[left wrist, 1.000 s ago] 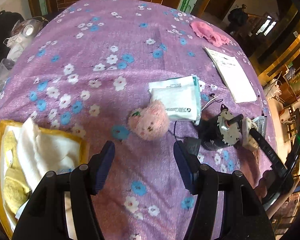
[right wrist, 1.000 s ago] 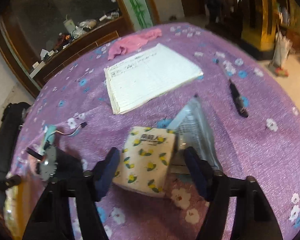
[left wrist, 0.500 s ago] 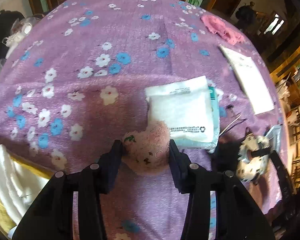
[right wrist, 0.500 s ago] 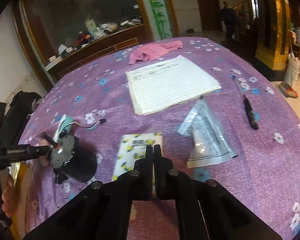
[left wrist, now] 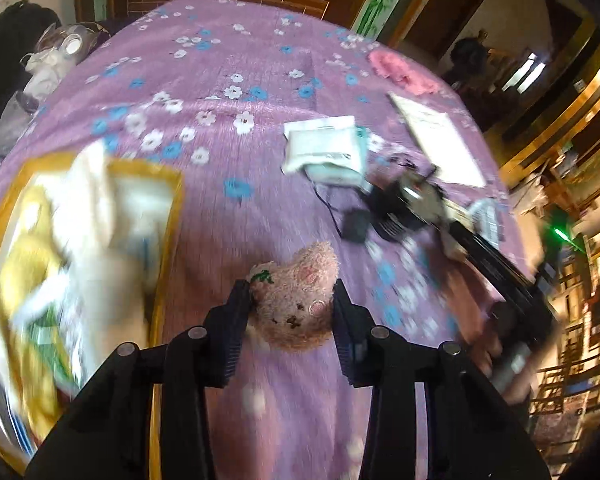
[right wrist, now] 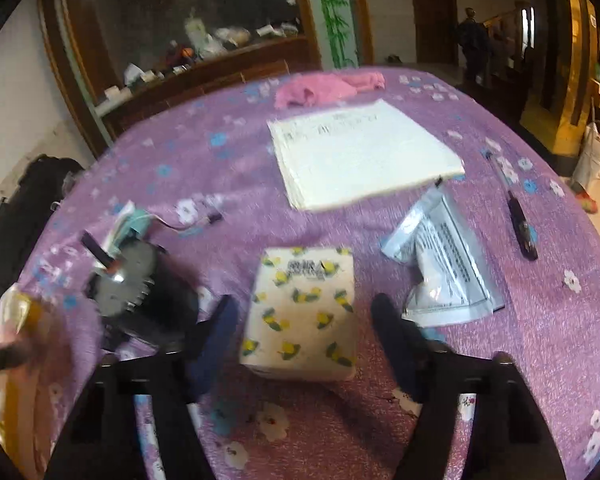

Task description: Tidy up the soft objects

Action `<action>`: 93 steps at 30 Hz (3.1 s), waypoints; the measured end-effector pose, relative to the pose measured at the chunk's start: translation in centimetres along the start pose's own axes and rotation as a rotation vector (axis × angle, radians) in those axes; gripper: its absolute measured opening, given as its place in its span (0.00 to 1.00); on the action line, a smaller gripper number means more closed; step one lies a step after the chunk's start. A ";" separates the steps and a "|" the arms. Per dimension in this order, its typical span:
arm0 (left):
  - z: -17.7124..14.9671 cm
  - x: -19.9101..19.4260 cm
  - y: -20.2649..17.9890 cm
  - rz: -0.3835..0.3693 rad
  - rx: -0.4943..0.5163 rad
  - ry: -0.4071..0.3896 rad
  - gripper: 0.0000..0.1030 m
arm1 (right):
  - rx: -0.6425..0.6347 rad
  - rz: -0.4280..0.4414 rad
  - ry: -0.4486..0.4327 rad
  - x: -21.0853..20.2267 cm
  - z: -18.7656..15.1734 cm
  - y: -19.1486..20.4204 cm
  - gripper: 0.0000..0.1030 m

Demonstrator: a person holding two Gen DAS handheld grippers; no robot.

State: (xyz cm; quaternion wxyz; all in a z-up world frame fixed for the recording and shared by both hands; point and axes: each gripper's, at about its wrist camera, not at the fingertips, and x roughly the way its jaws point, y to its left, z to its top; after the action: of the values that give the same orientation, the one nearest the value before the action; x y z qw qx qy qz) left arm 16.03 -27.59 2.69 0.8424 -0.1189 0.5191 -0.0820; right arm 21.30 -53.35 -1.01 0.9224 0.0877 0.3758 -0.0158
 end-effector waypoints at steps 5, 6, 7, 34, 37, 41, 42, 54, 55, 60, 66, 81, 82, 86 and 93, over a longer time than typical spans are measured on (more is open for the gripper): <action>-3.7 -4.7 1.6 -0.004 -0.047 -0.092 0.36 | 0.037 0.026 0.023 0.8 0.1 -0.5 0.48; -4.2 -5.5 2.3 -0.005 -0.064 -0.105 0.36 | 0.039 0.028 0.023 0.8 0.2 -0.6 0.47; -4.6 -6.4 2.9 -0.007 -0.077 -0.119 0.36 | 0.041 0.036 0.015 0.7 0.3 -0.6 0.46; -4.6 -9.9 18.2 0.172 -0.176 -0.207 0.37 | -0.446 0.482 0.028 -10.4 -5.8 26.6 0.45; -3.7 -8.5 18.2 0.169 -0.126 -0.186 0.38 | -0.503 0.452 0.057 -8.5 -5.6 29.8 0.45; -2.6 -5.9 19.1 0.167 -0.126 -0.123 0.39 | -0.550 0.400 0.074 -6.1 -5.2 33.8 0.45; -2.4 -5.4 19.2 0.167 -0.121 -0.120 0.40 | -0.557 0.381 0.076 -5.5 -5.1 34.9 0.45; -4.2 -6.9 21.5 -0.015 -0.287 -0.162 0.70 | -0.437 0.458 0.088 -5.8 -5.9 33.9 0.66; -4.4 -7.2 21.4 -0.013 -0.295 -0.168 0.70 | -0.417 0.471 0.087 -5.7 -5.8 33.3 0.67; -5.8 -9.3 18.9 0.006 -0.296 -0.221 0.70 | -0.333 0.522 0.066 -7.5 -6.3 28.6 0.73; -6.9 -10.0 12.6 -0.036 -0.180 -0.228 0.70 | -0.258 0.490 0.060 -9.4 -8.3 20.8 0.76; -8.8 -6.0 1.6 -0.046 -0.002 -0.090 0.70 | -0.073 0.394 0.129 -11.1 -9.6 6.6 0.76; -8.9 -5.9 1.1 -0.043 0.008 -0.088 0.70 | -0.058 0.393 0.129 -11.2 -9.4 5.7 0.76; -9.0 -5.3 0.0 -0.031 0.023 -0.074 0.70 | -0.004 0.395 0.128 -11.4 -8.6 2.8 0.75; -8.6 -4.1 -0.6 -0.014 0.008 -0.058 0.70 | 0.094 0.359 0.114 -10.8 -6.6 -1.8 0.68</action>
State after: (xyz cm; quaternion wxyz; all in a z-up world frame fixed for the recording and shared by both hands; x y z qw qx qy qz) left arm 6.47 -28.05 2.59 0.8569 -0.1213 0.4935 -0.0865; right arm 8.84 -54.40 1.57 0.8826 0.1968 0.4046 0.1364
